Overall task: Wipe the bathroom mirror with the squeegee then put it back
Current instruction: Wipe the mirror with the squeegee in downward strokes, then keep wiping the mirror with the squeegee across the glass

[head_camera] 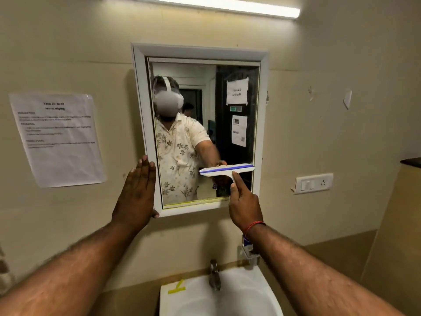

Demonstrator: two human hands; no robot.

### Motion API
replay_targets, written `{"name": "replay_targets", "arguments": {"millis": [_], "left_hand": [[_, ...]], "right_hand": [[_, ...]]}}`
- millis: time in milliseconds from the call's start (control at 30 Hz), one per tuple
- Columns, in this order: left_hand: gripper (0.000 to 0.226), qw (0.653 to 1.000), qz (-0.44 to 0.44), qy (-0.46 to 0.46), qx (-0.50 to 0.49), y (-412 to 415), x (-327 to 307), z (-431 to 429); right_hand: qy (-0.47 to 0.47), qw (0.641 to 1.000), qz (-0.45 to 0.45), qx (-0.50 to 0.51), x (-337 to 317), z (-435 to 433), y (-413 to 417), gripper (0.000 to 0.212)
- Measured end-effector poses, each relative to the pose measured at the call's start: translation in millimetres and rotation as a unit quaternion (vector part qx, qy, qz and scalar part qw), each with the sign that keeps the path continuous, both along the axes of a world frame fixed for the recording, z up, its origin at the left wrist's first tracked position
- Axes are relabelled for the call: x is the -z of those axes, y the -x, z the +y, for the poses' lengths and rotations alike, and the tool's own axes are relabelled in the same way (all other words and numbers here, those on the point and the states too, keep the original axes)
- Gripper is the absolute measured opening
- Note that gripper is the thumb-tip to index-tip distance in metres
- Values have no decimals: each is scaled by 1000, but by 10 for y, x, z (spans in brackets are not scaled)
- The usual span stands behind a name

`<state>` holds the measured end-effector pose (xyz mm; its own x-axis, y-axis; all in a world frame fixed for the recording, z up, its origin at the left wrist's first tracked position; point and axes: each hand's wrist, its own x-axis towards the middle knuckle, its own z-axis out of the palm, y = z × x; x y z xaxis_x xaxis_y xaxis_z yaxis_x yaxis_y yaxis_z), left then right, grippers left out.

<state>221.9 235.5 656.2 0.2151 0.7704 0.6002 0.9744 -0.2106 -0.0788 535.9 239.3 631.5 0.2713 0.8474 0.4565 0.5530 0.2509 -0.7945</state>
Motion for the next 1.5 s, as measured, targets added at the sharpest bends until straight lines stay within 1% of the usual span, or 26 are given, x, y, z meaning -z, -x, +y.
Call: {"name": "replay_targets", "arguments": {"millis": [267, 500, 833, 967, 1033, 1133, 1233, 1300, 1367, 1433, 1500], "left_hand": [[187, 999, 22, 41, -9, 0, 581, -87], [186, 998, 37, 57, -11, 0, 864, -130], [189, 996, 34, 80, -6, 18, 1014, -163], [189, 993, 80, 88, 9, 112, 1064, -242], [182, 991, 98, 95, 7, 182, 1049, -294], [162, 990, 107, 89, 7, 338, 892, -347], [143, 992, 107, 61, 3, 468, 533, -341], [145, 997, 77, 12, 1, 516, 170, -303], [157, 998, 51, -38, 12, 486, -229, -223], [165, 995, 41, -85, 29, 438, -650, -150], [169, 993, 50, -103, 30, 362, -1093, -74]], "right_hand": [[44, 999, 12, 1, 458, -50, 24, 47], [75, 997, 16, 15, 756, -111, 23, 46], [87, 996, 7, 0, 667, -141, -1, 47], [95, 995, -15, -16, 546, -155, -53, 47], [95, 995, -40, -19, 496, -156, -101, 47], [82, 992, -98, -10, 395, -187, -184, 47], [37, 979, -199, 10, 208, -289, -241, 47], [-8, 966, -257, 20, -1, -358, -215, 53], [-60, 953, -296, 17, -280, -401, -159, 61], [-119, 937, -330, -11, -638, -393, -55, 61], [-181, 902, -389, -49, -1050, -393, 52, 59]]}}
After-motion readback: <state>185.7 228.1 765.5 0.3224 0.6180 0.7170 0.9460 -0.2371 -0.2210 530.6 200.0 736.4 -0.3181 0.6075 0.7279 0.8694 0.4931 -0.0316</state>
